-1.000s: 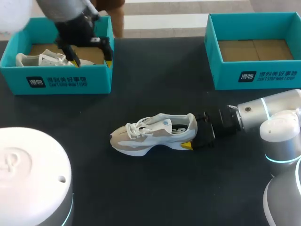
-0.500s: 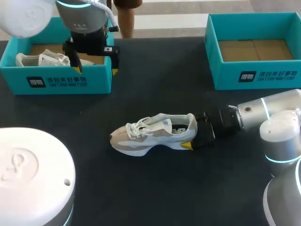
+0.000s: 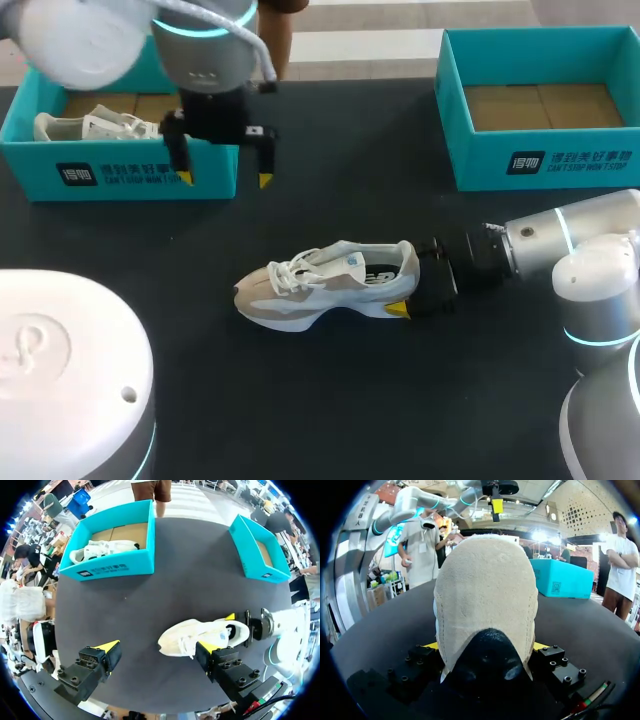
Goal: Take the shoe out of the shoebox, open the shoe tongue, remove and reinsert the insole, then place the shoe into the shoebox
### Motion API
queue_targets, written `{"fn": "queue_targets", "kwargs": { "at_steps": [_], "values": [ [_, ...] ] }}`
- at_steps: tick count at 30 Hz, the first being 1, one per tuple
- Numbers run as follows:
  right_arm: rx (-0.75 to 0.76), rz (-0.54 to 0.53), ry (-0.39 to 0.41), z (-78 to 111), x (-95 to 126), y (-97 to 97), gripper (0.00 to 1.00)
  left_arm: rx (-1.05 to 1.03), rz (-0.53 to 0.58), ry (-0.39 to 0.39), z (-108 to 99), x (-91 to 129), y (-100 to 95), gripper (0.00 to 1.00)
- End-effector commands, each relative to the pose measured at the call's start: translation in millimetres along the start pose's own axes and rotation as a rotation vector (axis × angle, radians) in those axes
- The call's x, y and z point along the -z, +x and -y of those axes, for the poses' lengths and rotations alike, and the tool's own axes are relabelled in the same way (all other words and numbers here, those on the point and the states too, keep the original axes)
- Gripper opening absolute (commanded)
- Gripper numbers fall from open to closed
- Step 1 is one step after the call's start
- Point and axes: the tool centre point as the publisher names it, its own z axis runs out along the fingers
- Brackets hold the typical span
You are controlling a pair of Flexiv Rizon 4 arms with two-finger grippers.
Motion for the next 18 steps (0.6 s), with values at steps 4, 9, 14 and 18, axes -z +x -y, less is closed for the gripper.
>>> {"fn": "queue_targets", "kwargs": {
  "at_steps": [4, 9, 14, 18],
  "values": [
    [0.000, 0.002, 0.003, 2.2, -6, -2.0, 0.00, -0.020, 0.060, -0.040, -1, -16, 40.6, 1.00],
    [0.000, 0.002, 0.003, 2.2, -6, -2.0, 0.00, -0.031, 0.087, -0.077, -3, -27, 58.8, 1.00],
    [0.000, 0.002, 0.003, 2.2, -6, -2.0, 0.00, -0.042, 0.115, -0.089, -8, -35, 78.4, 1.00],
    [0.000, 0.002, 0.003, 2.2, -6, -2.0, 0.00, -0.043, 0.132, -0.105, -13, -47, 93.0, 1.00]
  ]
}}
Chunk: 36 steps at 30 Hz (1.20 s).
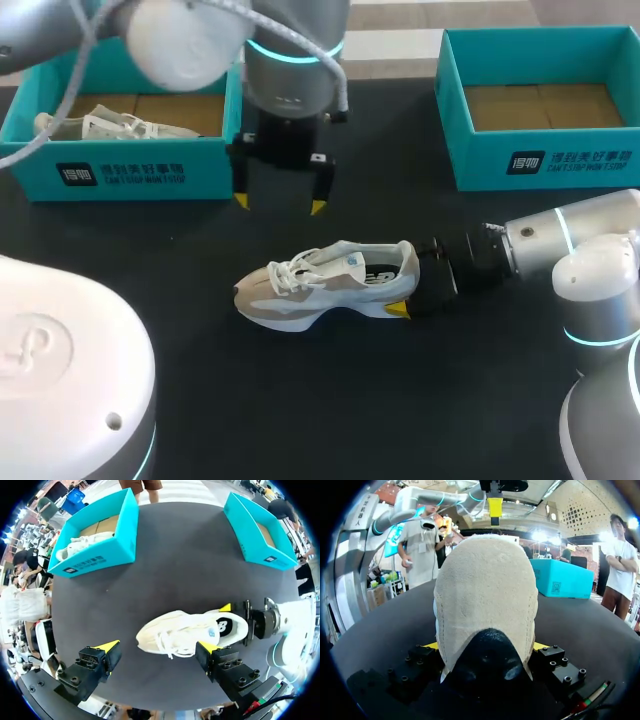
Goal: Take the shoe out of the shoebox, open the shoe tongue, remove and reinsert the insole, then place the shoe into the shoebox
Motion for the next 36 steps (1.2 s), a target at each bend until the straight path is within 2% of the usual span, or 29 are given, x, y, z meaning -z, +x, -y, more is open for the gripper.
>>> {"fn": "queue_targets", "kwargs": {
  "at_steps": [1, 25, 36],
  "values": [
    [0.000, 0.002, 0.003, 2.2, -6, -2.0, 0.00, 0.000, 0.073, -0.021, 4, -14, 28.7, 1.00],
    [0.000, 0.002, 0.003, 2.2, -6, -2.0, 0.00, 0.071, 0.083, -0.078, -18, -73, 100.0, 1.00],
    [0.000, 0.002, 0.003, 2.2, -6, -2.0, 0.00, 0.100, 0.144, -0.096, -21, -92, 111.7, 1.00]
  ]
}}
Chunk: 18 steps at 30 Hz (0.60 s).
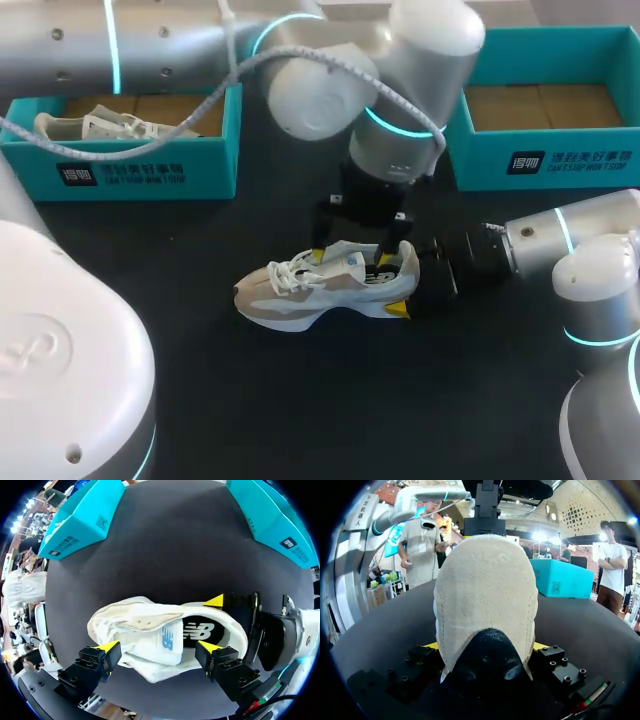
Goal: Take the shoe out of the shoebox, open the shoe tongue, remove and reinsert the insole, then place the shoe into the shoebox
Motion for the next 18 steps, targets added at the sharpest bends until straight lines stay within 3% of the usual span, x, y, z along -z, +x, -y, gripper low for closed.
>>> {"fn": "queue_targets", "kwargs": {
  "at_steps": [1, 8, 18],
  "values": [
    [0.000, 0.002, 0.003, 2.2, -6, -2.0, 0.00, 0.003, 0.042, -0.007, 1, -8, 8.6, 1.00],
    [0.000, 0.002, 0.003, 2.2, -6, -2.0, 0.00, 0.009, 0.094, -0.011, -1, -21, 1.9, 1.00],
    [0.000, 0.002, 0.003, 2.2, -6, -2.0, 0.00, 0.023, 0.142, -0.001, -2, -28, -26.0, 1.00]
  ]
}}
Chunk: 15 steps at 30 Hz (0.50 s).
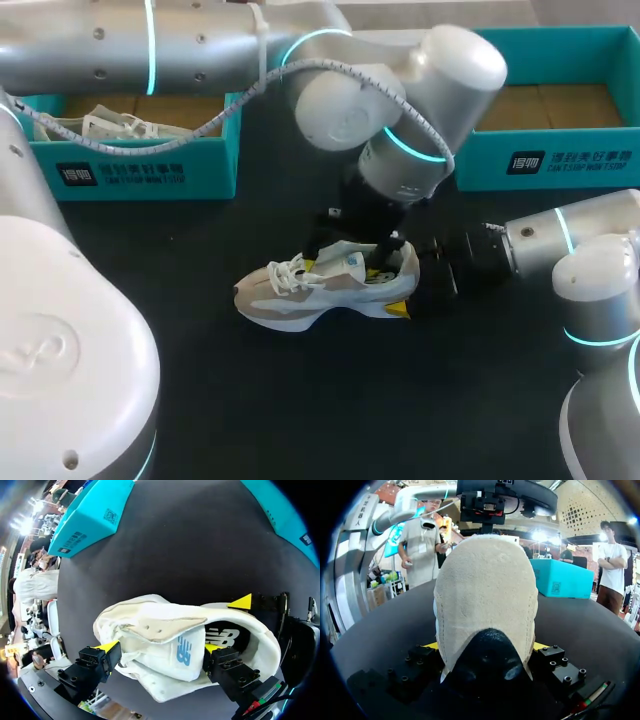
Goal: Take the shoe out of the shoebox, open the shoe tongue, remove and reinsert the insole, then place the shoe into the shoebox
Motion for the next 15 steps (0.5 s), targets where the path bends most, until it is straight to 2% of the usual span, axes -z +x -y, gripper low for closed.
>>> {"fn": "queue_targets", "kwargs": {
  "at_steps": [1, 5, 6, 8, 9, 13, 15],
  "values": [
    [0.000, 0.002, 0.003, 2.3, -6, -2.0, 0.00, 0.007, -0.009, 0.009, -2, 0, -12.7, 1.00],
    [0.000, 0.002, 0.003, 2.3, -6, -2.0, 0.00, 0.011, -0.024, 0.028, -5, 6, -23.1, 1.00],
    [0.000, 0.002, 0.003, 2.3, -6, -2.0, 0.00, 0.012, -0.028, 0.031, -7, 8, -25.1, 0.88],
    [0.000, 0.002, 0.003, 2.3, -6, -2.0, 0.00, 0.011, -0.041, 0.038, -10, 11, -29.0, 0.71],
    [0.000, 0.002, 0.003, 2.3, -6, -2.0, 0.00, 0.009, -0.045, 0.041, -11, 13, -30.8, 0.52],
    [0.000, 0.002, 0.003, 2.3, -6, -2.0, 0.00, 0.000, -0.062, 0.056, -19, 15, -38.0, 0.31],
    [0.000, 0.002, 0.003, 2.3, -6, -2.0, 0.00, -0.003, -0.068, 0.060, -23, 15, -42.6, 0.10]
  ]
}}
